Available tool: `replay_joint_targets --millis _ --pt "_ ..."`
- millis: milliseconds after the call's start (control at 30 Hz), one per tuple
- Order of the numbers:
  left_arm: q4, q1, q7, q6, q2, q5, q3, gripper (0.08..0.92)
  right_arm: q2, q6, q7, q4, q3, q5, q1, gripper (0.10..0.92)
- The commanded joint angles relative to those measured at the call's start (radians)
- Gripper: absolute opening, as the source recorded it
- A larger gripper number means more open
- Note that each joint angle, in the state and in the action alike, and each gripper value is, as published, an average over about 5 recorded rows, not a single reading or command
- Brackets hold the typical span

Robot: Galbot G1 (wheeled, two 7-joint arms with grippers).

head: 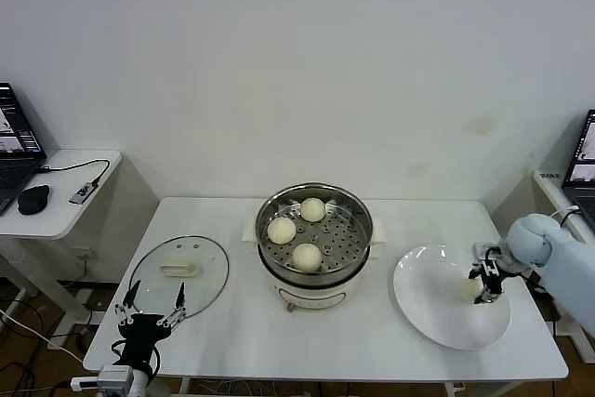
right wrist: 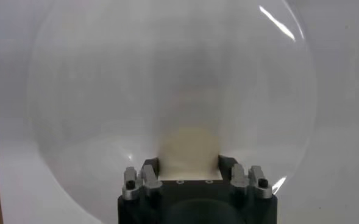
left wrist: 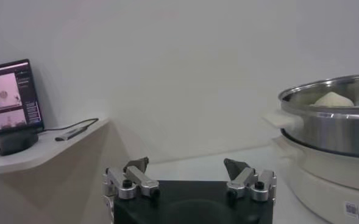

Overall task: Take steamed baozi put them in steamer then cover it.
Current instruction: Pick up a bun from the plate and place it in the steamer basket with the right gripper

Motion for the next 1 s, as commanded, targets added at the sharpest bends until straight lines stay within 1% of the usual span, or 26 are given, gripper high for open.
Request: replay_joint_targets --millis 33,267,400,533,667,800,1000 --pt "0.000 -0.003 0.000 0.000 0.001 0.000 0.005 0.823 -0.088 -0.037 -0.002 0.127 -0.169 0.119 0.216 0.586" --pt "-0.006 -0.007 0.001 0.000 0.004 0.000 0.011 0.823 -0.099 -0.109 0.003 0.235 -0.383 0.313 0.543 0.587" --pt "-0.010 -0.007 0.001 0.000 0.009 -0.002 0.012 0.823 -0.048 -0.164 0.031 0.285 -0.549 0.441 0.753 0.592" --pt "-0.014 -0.005 0.001 0.001 0.012 -0.004 0.011 0.823 0.036 -0.223 0.077 0.319 -0.659 0.539 0.890 0.596" --pt "-0.017 -0.004 0.002 0.001 0.010 -0.003 0.009 0.823 0.147 -0.285 0.135 0.328 -0.723 0.627 0.960 0.601" --pt "-0.023 -0.003 0.002 0.001 0.005 -0.002 0.008 0.823 0.250 -0.352 0.195 0.326 -0.752 0.711 0.959 0.602" --pt "-0.025 -0.003 0.003 0.001 -0.001 0.000 0.008 0.823 0.343 -0.434 0.275 0.305 -0.756 0.768 0.882 0.604"
